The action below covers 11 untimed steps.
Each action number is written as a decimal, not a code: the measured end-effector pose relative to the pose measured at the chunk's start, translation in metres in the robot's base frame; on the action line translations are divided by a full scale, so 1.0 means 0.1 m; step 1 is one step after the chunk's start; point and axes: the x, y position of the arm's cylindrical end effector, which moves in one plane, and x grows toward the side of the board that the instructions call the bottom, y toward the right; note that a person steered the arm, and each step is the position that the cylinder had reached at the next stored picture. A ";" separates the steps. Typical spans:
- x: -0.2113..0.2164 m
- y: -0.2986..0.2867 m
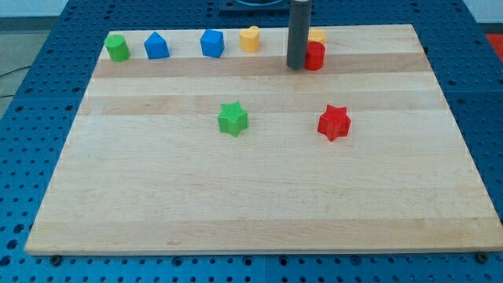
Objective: Drag the red circle to the right of the yellow hexagon
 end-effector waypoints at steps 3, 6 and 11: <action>0.00 0.61; -0.13 0.88; -0.30 0.63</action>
